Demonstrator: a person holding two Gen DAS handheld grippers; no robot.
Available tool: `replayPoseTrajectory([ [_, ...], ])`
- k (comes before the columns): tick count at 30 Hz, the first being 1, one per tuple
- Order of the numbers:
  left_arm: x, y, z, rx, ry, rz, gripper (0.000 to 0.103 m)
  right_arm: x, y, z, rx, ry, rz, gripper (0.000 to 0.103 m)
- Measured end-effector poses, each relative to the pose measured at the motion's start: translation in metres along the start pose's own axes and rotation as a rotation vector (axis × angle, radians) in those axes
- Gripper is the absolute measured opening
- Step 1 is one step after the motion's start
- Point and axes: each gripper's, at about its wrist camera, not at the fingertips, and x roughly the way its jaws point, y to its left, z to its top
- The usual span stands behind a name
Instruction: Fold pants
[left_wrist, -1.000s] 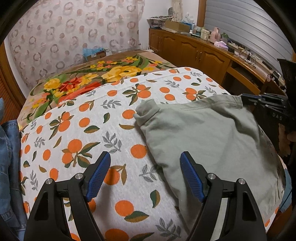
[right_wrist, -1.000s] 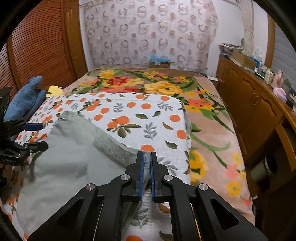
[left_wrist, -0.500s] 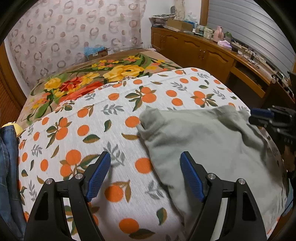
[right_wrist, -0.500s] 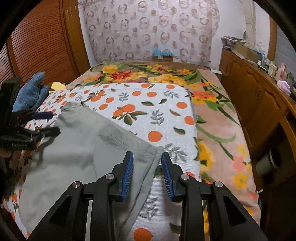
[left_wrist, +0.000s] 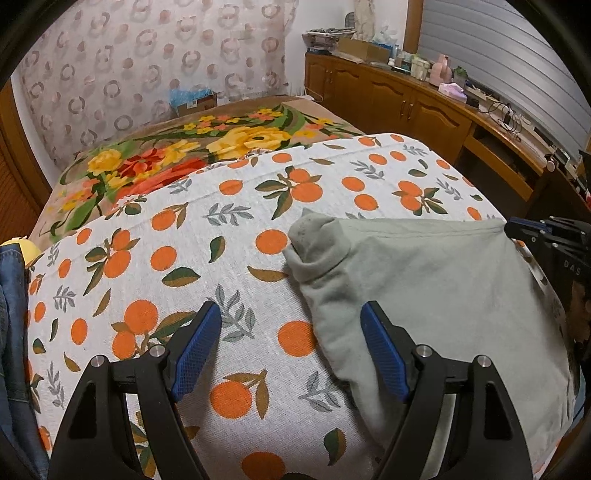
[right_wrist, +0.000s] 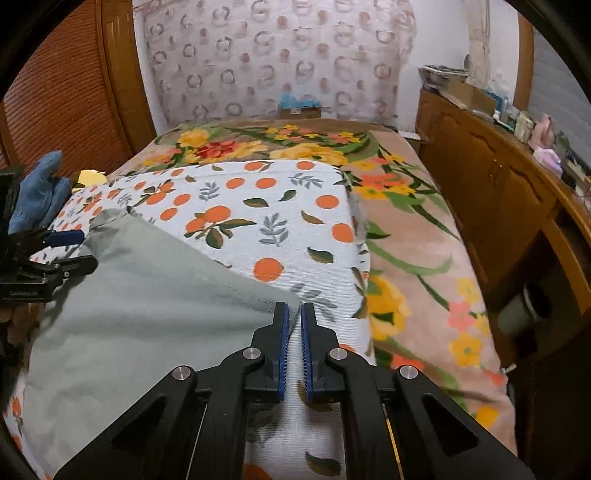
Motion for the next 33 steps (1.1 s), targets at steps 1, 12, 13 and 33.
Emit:
replayPoseTrajectory([
  [1,0.0,0.0,0.0,0.0,-0.001,0.0,0.08,0.0,0.0,0.0,0.003,0.0,0.003,0.007],
  [12,-0.005,-0.001,-0.001,-0.007,-0.002,0.005,0.08,-0.013,0.008,-0.007,0.032,-0.004,0.025,0.046],
  [13,-0.007,-0.001,-0.001,-0.005,-0.007,0.005,0.08,-0.014,0.009,-0.009,0.028,-0.001,0.023,0.047],
  [33,0.014,0.006,0.027,-0.061,-0.001,-0.102,0.043,0.004,0.016,-0.004,0.004,0.014,0.018,0.052],
])
